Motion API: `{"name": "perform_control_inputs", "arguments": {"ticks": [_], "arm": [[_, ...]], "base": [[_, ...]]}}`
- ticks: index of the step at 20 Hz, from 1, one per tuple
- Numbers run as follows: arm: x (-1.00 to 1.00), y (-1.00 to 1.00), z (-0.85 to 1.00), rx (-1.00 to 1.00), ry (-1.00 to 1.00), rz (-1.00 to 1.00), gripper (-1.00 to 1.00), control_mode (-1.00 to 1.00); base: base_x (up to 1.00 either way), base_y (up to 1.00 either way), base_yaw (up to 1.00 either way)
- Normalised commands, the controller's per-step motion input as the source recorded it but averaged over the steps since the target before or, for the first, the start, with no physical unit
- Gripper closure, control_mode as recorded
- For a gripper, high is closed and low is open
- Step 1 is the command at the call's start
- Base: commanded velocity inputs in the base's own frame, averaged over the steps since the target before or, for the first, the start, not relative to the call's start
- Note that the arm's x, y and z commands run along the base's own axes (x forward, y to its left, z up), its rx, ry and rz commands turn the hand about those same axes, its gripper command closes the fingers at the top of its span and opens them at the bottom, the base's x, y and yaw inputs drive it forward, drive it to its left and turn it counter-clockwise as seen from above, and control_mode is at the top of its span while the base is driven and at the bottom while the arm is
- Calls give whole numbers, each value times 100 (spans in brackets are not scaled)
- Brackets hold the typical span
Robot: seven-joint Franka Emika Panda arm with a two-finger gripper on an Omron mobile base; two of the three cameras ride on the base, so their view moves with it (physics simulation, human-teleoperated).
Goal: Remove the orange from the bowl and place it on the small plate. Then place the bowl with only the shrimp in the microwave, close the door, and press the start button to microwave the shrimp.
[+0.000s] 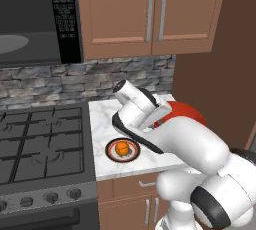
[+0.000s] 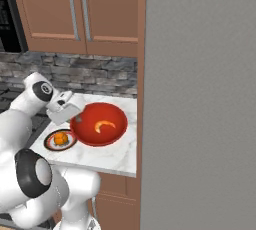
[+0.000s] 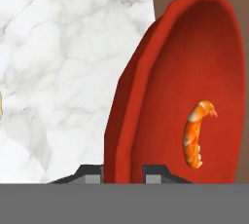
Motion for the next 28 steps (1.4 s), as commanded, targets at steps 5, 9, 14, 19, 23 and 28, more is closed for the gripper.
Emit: {"name": "perform_control_inputs", "arguments": {"ticks": [5,9,14,19,23,28], "arm": [[-54,39,78,-14,0,16,100,-100],[-64,27,77,-13,0,17,100,-100],[-78,0,62,-8,0,13,100,-100],[-72,0,41,-7,1,13,100,-100],[-34,2,9,-7,4,18,100,-100],[0,2,-2,-4,7,8,100,-100]], "base": [[0,0,0],[0,0,0],[0,0,0],[0,0,0],[0,0,0],[0,0,0]]}}
